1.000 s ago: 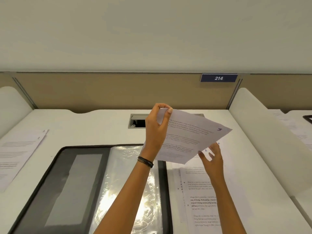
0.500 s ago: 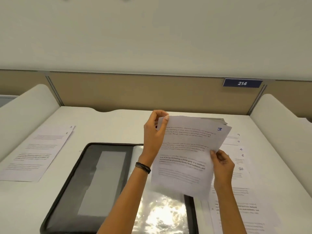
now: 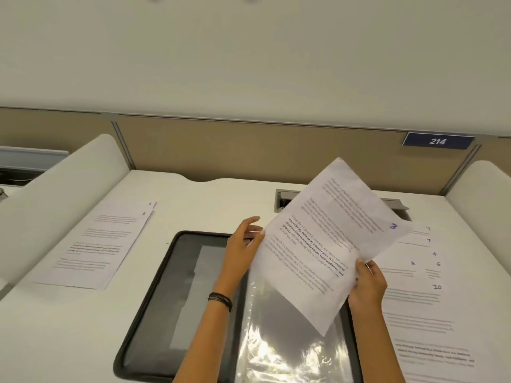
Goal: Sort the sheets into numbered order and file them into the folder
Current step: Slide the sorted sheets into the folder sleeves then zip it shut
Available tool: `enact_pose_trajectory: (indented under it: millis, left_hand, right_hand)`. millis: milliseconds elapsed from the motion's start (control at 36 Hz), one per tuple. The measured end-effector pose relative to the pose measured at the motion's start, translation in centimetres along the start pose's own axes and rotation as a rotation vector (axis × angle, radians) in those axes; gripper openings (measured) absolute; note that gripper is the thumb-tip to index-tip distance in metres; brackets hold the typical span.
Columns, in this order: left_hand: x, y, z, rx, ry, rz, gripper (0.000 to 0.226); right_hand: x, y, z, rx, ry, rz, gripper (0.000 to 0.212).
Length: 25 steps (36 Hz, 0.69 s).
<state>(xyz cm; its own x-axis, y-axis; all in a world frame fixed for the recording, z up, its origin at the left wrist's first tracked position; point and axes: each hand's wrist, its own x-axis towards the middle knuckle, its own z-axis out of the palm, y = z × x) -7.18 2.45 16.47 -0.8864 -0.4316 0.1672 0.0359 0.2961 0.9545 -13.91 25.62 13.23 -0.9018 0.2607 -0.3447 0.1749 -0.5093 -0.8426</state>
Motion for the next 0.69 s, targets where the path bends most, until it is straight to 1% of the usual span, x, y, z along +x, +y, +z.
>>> enact_pose_trajectory:
  millis: [111,222,306,361,417,556,694]
  left_hand:
    - [-1.2,-1.2,-1.9,-0.128,0.082,-0.11,0.033]
    - [-2.2,-1.7,-3.4,-0.312,0.029,-0.204,0.035]
    - [-2.6,-2.6,-5.0,-0.284,-0.056,-0.251,0.036]
    - [-2.9,-3.3,-6.1,-0.238,-0.149,-0.276,0.036]
    - [-3.2,-3.8,-7.1,-0.225,-0.186,-0.31,0.037]
    - [-3.4,-5.5,-9.9,-0.226,-0.145,-0.322,0.043]
    - [-3.3,-7.5,-13.3,-0.236,-0.038,-0.373,0.039]
  right_hand:
    - [-1.1,1.1,1.3,0.04,0.014,0.07,0.015]
    - [-2.0,2.6,2.6,0.007,0.015,0.094,0.022]
    - [-3.0,4.0,3.8,-0.029,-0.01,0.093,0.019]
    - [-3.7,4.9,4.7,-0.034,-0.038,0.096,0.024]
    - [-4.4,5.7,5.5,-0.044,-0.061,0.098,0.028]
    - [-5.8,8.0,7.6,-0.097,-0.117,0.108,0.03]
    - [-7.6,9.9,9.9,-0.139,-0.255,0.106,0.031]
